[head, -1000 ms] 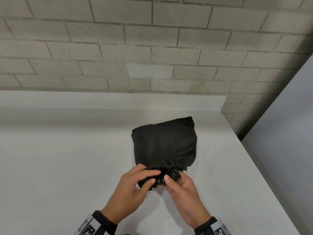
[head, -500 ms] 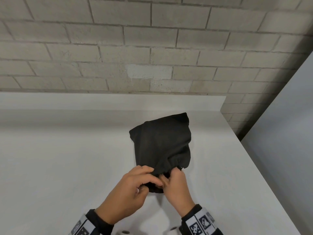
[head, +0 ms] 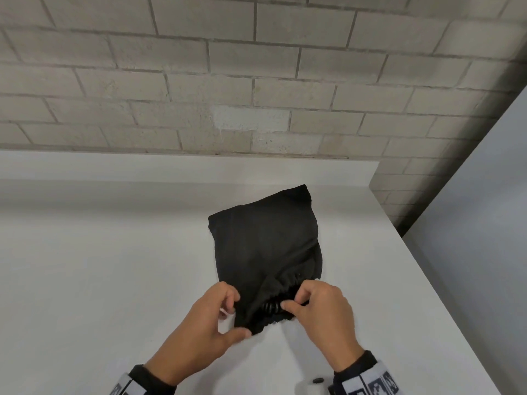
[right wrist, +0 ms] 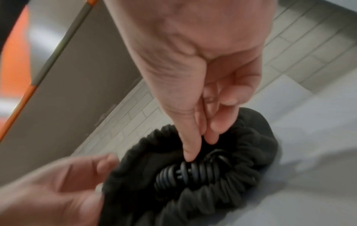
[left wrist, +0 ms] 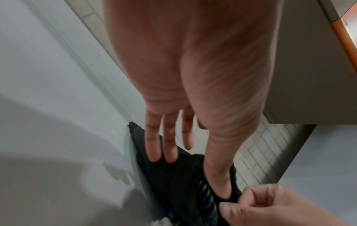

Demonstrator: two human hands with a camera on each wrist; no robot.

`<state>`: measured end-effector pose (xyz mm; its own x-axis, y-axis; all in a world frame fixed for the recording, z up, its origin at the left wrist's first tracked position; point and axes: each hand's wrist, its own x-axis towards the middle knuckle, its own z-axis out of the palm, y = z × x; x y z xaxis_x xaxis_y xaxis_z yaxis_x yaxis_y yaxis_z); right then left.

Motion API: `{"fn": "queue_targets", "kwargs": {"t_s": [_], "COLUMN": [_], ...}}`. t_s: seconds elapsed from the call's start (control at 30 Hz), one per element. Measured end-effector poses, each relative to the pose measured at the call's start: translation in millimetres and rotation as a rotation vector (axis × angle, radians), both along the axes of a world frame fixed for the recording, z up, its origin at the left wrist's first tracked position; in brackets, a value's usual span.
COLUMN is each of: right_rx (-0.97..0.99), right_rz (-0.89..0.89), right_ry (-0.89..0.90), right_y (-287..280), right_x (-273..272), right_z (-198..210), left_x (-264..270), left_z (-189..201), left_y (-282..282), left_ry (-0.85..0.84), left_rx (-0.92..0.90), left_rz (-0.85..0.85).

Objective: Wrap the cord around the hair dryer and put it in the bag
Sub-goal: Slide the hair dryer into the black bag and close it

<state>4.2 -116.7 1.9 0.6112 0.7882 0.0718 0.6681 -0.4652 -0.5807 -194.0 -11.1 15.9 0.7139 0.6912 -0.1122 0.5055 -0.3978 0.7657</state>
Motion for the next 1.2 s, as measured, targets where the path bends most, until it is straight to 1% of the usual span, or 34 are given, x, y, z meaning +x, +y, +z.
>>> {"fn": "queue_targets", "kwargs": {"t_s": [0.07, 0.13, 0.2, 0.27, 0.37, 0.4, 0.47, 0.6, 0.7, 0.8, 0.87, 1.0, 1.1, 1.2], "right_rx": [0.001, 0.074, 0.175, 0.206, 0.037, 0.013, 0.041, 0.119, 0.124, 0.097, 0.058, -0.004, -0.072, -0.124], "right_rz": [0.015, -0.011, -0.097, -0.148, -0.080, -0.068, -0.063, -0.087, -0.071, -0.049, -0.019, 0.071, 0.146, 0.151], "right_ry": [0.118, 0.225, 0.282, 0.351, 0.437, 0.450, 0.470, 0.530, 0.547, 0.507, 0.450, 0.410, 0.304, 0.234], "right_y": [-5.2, -10.5, -15.4, -18.9, -22.4, -23.0, -23.0, -23.2, -25.1, -29.6, -34.4, -47.9, -60.8, -77.5], "right_x": [6.9, 15.9, 26.5, 35.9, 39.9, 40.2, 38.7, 36.6, 35.5, 38.1, 42.6, 49.5, 51.7, 56.9], "right_z": [1.9, 4.0, 4.2, 3.9, 3.3, 2.9, 4.8, 4.4, 1.9, -3.4, -4.0, 2.6, 2.9, -0.9], "left_x": [0.8, 2.0, 4.4, 7.3, 13.7, 16.3, 21.2, 23.1, 20.6, 15.5, 9.5, -15.5, -40.4, -62.9], "left_z": [0.2, -0.9, -4.3, -8.5, -15.4, -15.9, -17.5, -15.8, -16.0, -15.2, -14.6, -16.6, -21.9, -22.2], "left_y": [-0.1, 0.2, -0.3, -2.1, -2.8, -3.6, -4.4, -5.8, -3.8, -2.7, 0.5, 15.5, 24.2, 25.9], "left_ry": [0.151, 0.299, 0.430, 0.492, 0.460, 0.437, 0.367, 0.150, 0.059, 0.051, 0.030, 0.017, 0.068, 0.133], "left_rx": [-0.093, -0.150, -0.132, -0.101, -0.059, -0.040, -0.003, 0.018, -0.027, -0.080, -0.065, -0.030, 0.057, 0.087], "left_rz": [0.030, 0.021, -0.028, -0.052, -0.012, -0.005, 0.001, 0.023, 0.019, -0.052, -0.076, -0.084, -0.162, -0.252]}}
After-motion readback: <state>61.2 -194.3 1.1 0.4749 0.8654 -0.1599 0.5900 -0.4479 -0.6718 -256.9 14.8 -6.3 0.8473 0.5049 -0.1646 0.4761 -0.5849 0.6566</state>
